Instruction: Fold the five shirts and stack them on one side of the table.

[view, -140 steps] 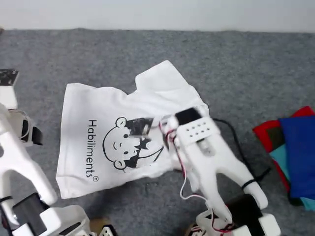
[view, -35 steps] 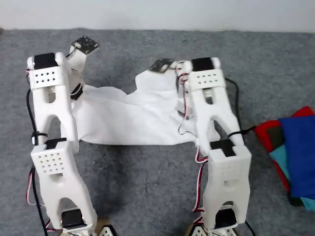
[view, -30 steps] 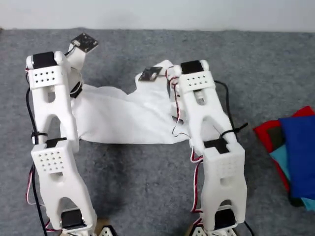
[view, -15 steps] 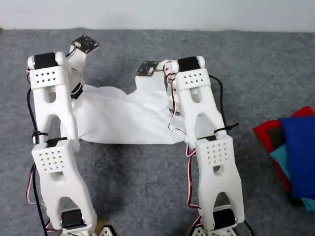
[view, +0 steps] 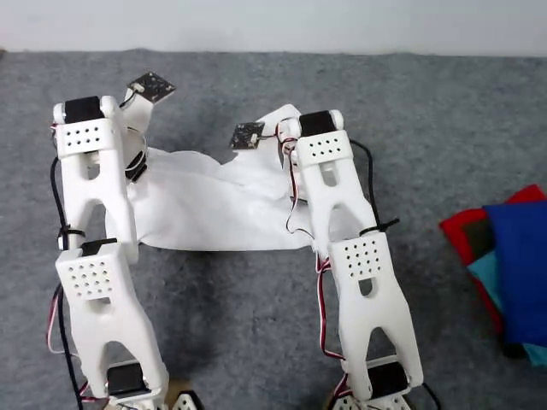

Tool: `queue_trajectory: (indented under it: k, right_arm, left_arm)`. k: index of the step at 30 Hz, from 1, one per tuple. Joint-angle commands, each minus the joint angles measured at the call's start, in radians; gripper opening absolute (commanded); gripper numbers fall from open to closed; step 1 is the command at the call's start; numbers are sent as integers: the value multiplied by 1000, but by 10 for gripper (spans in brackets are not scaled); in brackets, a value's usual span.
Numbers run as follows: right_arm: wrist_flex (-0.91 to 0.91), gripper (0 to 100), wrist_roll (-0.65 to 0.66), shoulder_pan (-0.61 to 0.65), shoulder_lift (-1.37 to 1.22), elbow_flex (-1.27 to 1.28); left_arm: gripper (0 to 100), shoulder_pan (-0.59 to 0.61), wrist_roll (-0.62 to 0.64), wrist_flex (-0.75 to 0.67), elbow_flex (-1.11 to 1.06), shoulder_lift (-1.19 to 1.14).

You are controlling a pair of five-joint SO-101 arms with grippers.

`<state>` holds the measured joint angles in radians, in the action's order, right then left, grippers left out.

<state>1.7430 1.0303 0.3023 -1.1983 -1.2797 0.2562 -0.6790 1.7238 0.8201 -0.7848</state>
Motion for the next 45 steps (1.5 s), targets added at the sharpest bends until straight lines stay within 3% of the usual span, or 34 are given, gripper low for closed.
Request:
queue_trajectory:
  k: [1,32,37,45]
  right_arm:
    - [5,40,14,4,2,-80]
    - [38,11,12,-54,171,-140]
    - [-102,13,-80,-62,166,-133]
    - [-288,151,-106,-54,97,-135]
  left_arm:
    - [13,3,44,31,2,17]
    - [13,-3,64,29,13,18]
    - [13,0,227,-5,186,8]
    - [14,-26,269,-94,217,-11]
